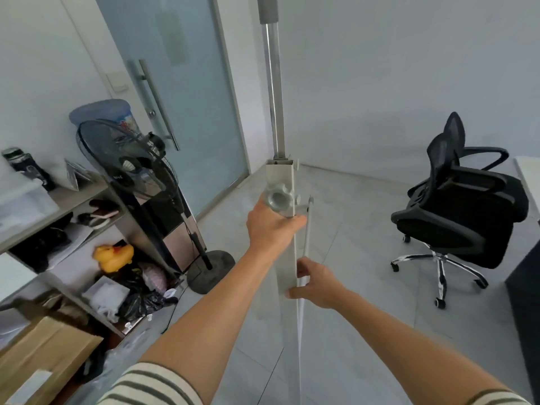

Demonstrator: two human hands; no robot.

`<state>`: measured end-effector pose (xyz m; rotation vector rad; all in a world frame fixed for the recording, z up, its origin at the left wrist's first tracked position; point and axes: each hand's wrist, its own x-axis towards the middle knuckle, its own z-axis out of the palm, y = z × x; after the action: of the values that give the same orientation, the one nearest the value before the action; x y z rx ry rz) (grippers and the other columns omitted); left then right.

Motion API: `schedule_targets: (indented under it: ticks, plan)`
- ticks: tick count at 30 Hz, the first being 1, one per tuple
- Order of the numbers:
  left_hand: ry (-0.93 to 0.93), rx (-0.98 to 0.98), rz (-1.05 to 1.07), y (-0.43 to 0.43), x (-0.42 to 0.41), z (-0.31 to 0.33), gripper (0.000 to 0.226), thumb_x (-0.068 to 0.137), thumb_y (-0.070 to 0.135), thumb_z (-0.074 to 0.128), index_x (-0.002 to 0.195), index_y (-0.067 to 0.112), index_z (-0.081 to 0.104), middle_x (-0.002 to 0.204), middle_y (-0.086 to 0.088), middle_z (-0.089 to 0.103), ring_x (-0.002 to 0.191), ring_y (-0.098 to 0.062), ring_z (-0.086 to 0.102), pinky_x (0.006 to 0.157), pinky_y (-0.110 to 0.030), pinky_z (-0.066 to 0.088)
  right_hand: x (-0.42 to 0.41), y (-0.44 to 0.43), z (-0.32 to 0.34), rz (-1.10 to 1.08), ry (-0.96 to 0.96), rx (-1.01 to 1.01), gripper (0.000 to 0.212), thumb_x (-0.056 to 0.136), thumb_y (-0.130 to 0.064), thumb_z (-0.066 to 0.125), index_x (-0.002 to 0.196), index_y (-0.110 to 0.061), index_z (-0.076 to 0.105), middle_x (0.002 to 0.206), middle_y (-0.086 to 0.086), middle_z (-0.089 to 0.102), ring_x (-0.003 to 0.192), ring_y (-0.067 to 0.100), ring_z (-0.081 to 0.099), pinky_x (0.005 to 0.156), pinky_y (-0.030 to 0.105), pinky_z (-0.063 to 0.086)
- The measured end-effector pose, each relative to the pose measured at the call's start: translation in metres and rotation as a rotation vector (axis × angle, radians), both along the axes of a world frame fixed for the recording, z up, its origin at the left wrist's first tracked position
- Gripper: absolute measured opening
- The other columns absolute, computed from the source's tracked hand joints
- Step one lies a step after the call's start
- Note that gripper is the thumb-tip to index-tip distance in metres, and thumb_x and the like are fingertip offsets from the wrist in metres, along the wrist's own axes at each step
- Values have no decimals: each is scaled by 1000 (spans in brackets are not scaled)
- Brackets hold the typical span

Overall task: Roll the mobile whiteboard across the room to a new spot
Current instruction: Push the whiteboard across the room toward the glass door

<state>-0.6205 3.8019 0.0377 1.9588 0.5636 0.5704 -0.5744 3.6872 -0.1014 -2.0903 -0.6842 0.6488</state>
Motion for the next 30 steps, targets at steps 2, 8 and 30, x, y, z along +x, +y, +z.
schedule_targets:
  ticks: [2,8,30]
  plan:
    - [7,-5,-13,21,24,0,31,55,24,69,84,14,62,70,9,64,70,-14,62,61,-26,47,23,20,-1,-23,-10,-9,64,60,-35,82,118,-22,55,113,-4,64,107,11,59,86,30,51]
    - [-8,32,-81,83,87,-3,34,56,24,71,88,15,64,76,7,68,75,-12,65,66,-28,51,79,78,1,-60,-10,-18,63,62,-34,82,118,-23,54,113,-5,63,108,11,58,87,29,50]
    - [6,92,-370,313,235,7,25,54,21,68,72,7,61,68,-4,65,67,-19,61,71,-44,55,201,309,8,-296,-49,-50,64,66,-33,81,122,-22,52,117,-7,61,108,12,57,88,30,49]
